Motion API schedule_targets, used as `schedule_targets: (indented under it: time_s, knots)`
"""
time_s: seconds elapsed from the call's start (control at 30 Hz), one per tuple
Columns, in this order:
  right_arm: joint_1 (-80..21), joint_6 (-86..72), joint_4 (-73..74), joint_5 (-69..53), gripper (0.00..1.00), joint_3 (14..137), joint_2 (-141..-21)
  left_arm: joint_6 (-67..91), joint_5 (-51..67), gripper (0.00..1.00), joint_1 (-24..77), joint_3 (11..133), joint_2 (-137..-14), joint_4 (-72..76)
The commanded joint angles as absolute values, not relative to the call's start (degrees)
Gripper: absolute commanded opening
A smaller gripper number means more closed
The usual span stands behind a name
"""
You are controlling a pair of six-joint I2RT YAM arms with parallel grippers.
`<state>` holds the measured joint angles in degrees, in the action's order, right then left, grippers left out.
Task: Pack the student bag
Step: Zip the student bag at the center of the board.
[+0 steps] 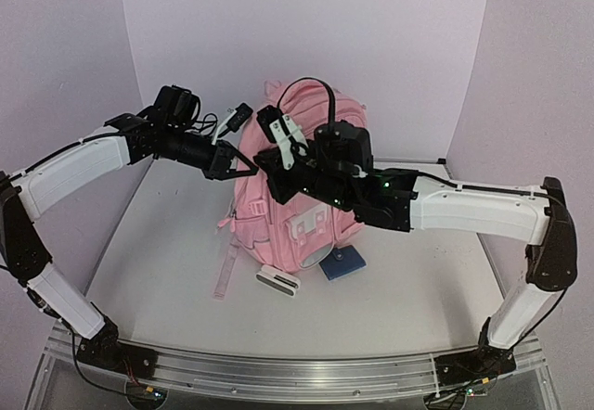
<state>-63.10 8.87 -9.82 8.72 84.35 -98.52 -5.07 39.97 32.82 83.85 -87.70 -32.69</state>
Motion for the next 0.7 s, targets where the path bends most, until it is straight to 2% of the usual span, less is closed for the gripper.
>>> schedule_targets:
  time_s: [0.0, 0.37, 0.67]
  knots:
    - [-66.4, 11.4, -11.5, 8.6, 0.00, 81.4, -99.2, -6.4, 42.6, 0.00, 32.8, 85.1, -83.4, -25.5]
    - [-68.5, 12.0, -11.9, 10.0, 0.00, 73.4, -101.5, -6.7, 43.0, 0.00, 32.6, 84.2, -83.1, -25.5]
    - [-69.9, 9.9, -18.4, 10.1, 0.00, 66.2, -104.5, -7.1, 42.9, 0.00, 32.6, 83.2, -82.5, -25.3]
